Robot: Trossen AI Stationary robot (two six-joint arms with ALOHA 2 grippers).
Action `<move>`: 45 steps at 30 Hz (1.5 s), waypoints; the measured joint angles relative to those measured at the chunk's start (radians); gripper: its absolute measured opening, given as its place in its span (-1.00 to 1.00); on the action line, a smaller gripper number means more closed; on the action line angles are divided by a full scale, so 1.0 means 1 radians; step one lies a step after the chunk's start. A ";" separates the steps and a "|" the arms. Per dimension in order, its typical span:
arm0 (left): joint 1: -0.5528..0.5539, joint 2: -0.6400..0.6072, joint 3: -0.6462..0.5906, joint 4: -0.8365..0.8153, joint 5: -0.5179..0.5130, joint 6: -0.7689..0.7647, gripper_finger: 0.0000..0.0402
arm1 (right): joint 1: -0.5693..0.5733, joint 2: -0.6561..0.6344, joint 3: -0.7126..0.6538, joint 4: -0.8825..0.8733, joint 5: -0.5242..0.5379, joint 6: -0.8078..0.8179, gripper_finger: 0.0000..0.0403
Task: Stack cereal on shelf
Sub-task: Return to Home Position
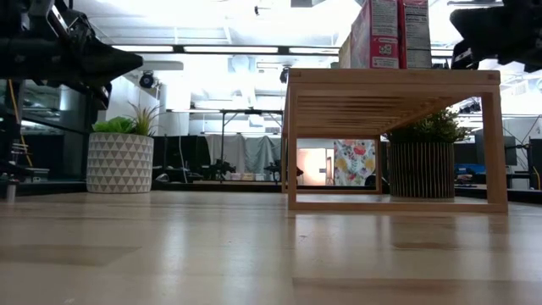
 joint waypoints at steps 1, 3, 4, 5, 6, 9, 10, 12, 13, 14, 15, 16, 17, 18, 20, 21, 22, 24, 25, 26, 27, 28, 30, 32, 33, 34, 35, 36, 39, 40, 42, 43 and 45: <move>0.000 0.000 0.000 0.000 0.000 0.000 -0.98 | 0.000 0.000 0.000 0.000 -0.007 0.005 -1.00; 0.000 0.000 0.000 0.000 0.000 0.000 -0.98 | 0.000 0.000 0.000 -0.015 -0.018 0.019 -1.00; 0.000 0.000 0.000 0.000 0.000 0.000 -0.98 | 0.000 0.000 0.000 -0.024 -0.018 0.026 -1.00; 0.000 0.000 0.000 0.000 0.000 0.000 -0.98 | 0.000 0.001 0.000 -0.031 -0.018 0.042 -1.00; 0.000 0.000 0.000 0.000 0.000 0.000 -0.98 | 0.000 0.002 0.000 -0.040 -0.015 0.067 -1.00; 0.000 0.000 0.000 0.000 0.000 0.000 -0.98 | 0.000 0.003 0.000 -0.069 0.001 0.148 -1.00; 0.000 0.000 0.000 0.000 0.000 0.000 -0.98 | 0.000 0.003 0.000 -0.079 0.001 0.168 -1.00; 0.000 0.000 0.000 0.000 0.000 0.000 -0.98 | 0.000 0.003 0.000 -0.094 0.001 0.203 -1.00; 0.000 0.000 0.000 0.000 0.000 0.000 -0.98 | 0.000 0.003 -0.001 -0.102 0.001 0.211 -1.00; 0.000 0.000 0.000 0.000 0.000 0.000 -0.98 | 0.000 0.003 -0.001 -0.108 0.001 0.223 -1.00; 0.000 0.000 0.000 0.000 0.000 0.000 -0.98 | 0.000 0.003 -0.001 -0.112 0.001 0.229 -1.00; 0.000 0.000 0.000 0.000 0.000 0.000 -0.98 | 0.000 0.003 -0.001 -0.117 0.001 0.231 -1.00; 0.000 0.000 0.000 0.000 0.000 0.000 -0.98 | 0.000 0.003 -0.001 -0.120 0.001 0.231 -1.00; 0.000 0.000 0.000 0.000 0.000 0.000 -0.98 | 0.000 0.003 -0.001 -0.125 0.001 0.227 -1.00; 0.000 0.000 0.000 0.000 0.000 0.000 -0.98 | 0.000 0.003 -0.001 -0.134 0.001 0.226 -1.00; 0.000 0.000 0.000 0.000 0.000 0.000 -0.98 | 0.000 0.003 -0.001 -0.138 0.001 0.226 -1.00; 0.000 0.000 0.000 0.000 0.000 0.000 -0.98 | 0.000 0.003 -0.001 -0.141 0.001 0.226 -1.00; 0.000 0.000 0.000 0.000 0.000 0.000 -0.98 | 0.000 0.003 -0.001 -0.146 0.001 0.225 -1.00; 0.000 0.000 0.000 0.000 0.000 0.000 -0.98 | 0.000 0.003 -0.001 -0.149 0.001 0.225 -1.00; 0.000 0.000 0.000 0.000 0.000 0.000 -0.98 | 0.000 0.003 -0.001 -0.152 0.001 0.225 -1.00; 0.000 0.000 0.000 0.000 0.000 0.000 -0.98 | 0.000 0.003 -0.001 -0.151 0.001 0.225 -1.00; 0.000 0.000 0.000 0.000 0.000 0.000 -0.98 | 0.000 0.003 -0.001 -0.151 0.001 0.225 -1.00; 0.000 0.000 0.000 0.000 0.000 0.000 -0.98 | 0.000 0.003 -0.001 -0.151 0.001 0.225 -1.00; 0.000 0.000 0.000 0.000 0.000 0.000 -0.98 | 0.000 0.003 -0.001 -0.151 0.001 0.225 -1.00; 0.000 0.000 0.000 0.000 0.000 0.000 -0.98 | 0.000 0.003 -0.001 -0.151 0.001 0.225 -1.00; 0.000 0.000 0.000 0.000 0.000 0.000 -0.98 | 0.000 0.003 -0.001 -0.151 0.001 0.225 -1.00; 0.000 0.000 0.000 0.000 0.000 0.000 -0.98 | 0.000 0.003 -0.001 -0.151 0.001 0.225 -1.00; 0.000 0.000 0.000 0.000 0.000 0.000 -0.98 | 0.000 0.003 -0.001 -0.151 0.001 0.225 -1.00; 0.000 0.000 0.000 0.000 0.000 0.000 -0.98 | 0.000 0.003 -0.001 -0.151 0.002 0.225 -1.00; 0.000 0.000 0.000 0.000 0.000 0.000 -0.98 | 0.000 0.003 -0.001 -0.151 0.001 0.224 -1.00; 0.000 0.000 0.000 0.000 0.000 0.000 -0.98 | 0.000 0.003 -0.001 -0.151 0.002 0.224 -1.00; 0.000 0.000 0.000 0.000 0.000 0.000 -0.98 | 0.000 0.003 -0.001 -0.151 0.002 0.225 -1.00; 0.000 0.000 0.000 0.000 0.000 0.000 -0.98 | 0.000 0.003 -0.001 -0.151 0.002 0.224 -1.00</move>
